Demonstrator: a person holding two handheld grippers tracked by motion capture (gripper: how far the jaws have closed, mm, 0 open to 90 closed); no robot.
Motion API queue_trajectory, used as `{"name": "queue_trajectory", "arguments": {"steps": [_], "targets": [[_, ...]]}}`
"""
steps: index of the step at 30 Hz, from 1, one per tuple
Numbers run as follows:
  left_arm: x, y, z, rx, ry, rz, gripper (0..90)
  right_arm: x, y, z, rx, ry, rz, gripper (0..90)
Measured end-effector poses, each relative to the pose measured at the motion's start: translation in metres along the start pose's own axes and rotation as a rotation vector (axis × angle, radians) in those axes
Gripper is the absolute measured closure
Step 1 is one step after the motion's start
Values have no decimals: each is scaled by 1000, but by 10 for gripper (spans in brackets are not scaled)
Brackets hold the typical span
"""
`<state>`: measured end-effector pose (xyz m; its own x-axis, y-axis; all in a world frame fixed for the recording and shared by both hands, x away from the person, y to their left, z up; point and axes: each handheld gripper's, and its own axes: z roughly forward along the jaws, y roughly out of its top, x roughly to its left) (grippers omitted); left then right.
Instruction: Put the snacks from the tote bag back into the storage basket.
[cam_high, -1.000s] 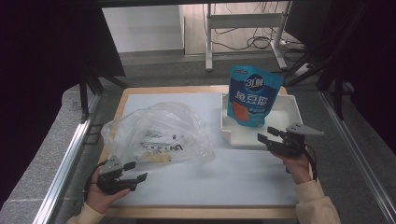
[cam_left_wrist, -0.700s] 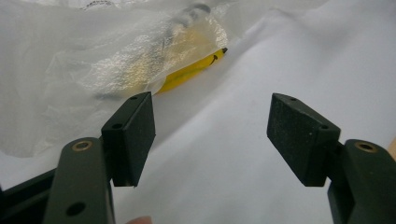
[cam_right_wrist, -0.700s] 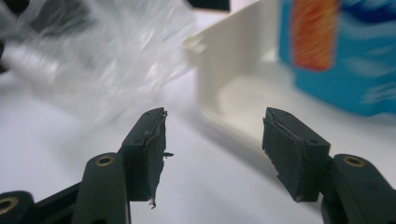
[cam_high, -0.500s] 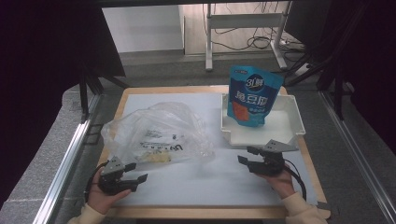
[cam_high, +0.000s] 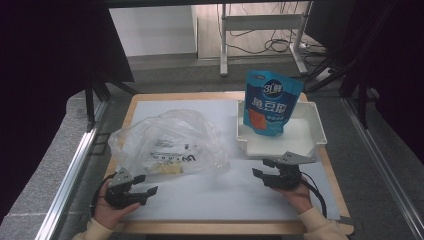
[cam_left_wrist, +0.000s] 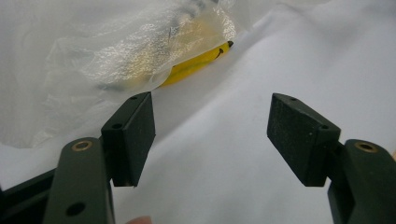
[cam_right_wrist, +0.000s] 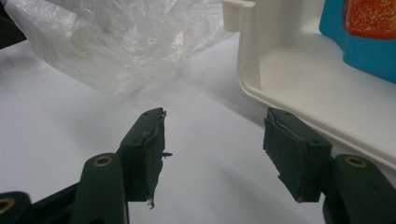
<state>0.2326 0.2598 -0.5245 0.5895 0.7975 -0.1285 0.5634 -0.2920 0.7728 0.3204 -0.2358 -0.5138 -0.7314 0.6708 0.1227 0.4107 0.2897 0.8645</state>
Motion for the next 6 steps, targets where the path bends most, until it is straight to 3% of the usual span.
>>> {"name": "queue_trajectory", "arguments": {"steps": [6], "targets": [[-1,0,1,0,1,2,320,1,0,0,2,-15,-7,372]]}}
